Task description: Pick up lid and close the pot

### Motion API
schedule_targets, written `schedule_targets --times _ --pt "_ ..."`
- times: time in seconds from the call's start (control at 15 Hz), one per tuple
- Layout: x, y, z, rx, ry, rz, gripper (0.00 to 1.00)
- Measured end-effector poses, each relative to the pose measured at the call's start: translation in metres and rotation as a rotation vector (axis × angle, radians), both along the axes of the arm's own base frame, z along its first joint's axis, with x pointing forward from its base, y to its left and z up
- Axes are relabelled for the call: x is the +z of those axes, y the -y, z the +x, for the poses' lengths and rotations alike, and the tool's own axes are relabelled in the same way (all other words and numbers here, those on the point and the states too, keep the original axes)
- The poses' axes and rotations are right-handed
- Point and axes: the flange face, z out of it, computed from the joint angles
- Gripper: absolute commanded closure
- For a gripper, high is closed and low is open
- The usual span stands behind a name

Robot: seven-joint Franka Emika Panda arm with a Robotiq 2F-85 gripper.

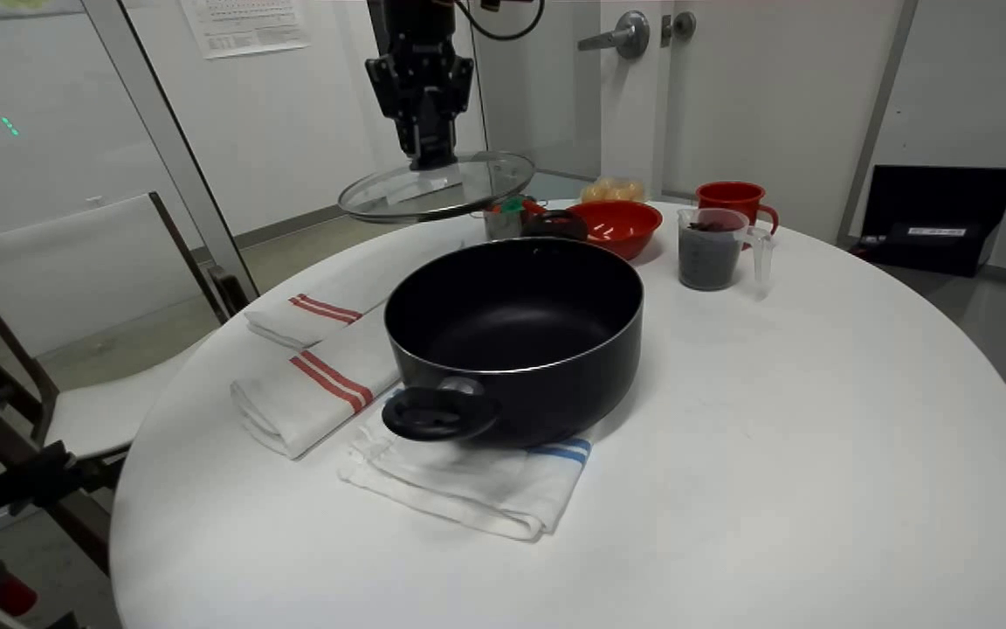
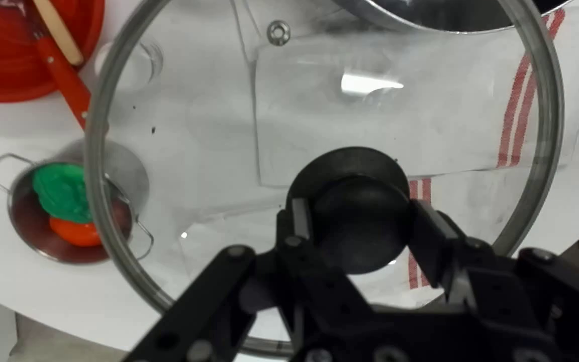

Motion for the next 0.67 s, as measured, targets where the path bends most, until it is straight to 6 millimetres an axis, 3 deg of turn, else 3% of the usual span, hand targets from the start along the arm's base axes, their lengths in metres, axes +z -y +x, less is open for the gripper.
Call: schedule_targets --times 0.67 --pt "0.001 0.106 0.008 -0.286 -0.007 0.025 0.75"
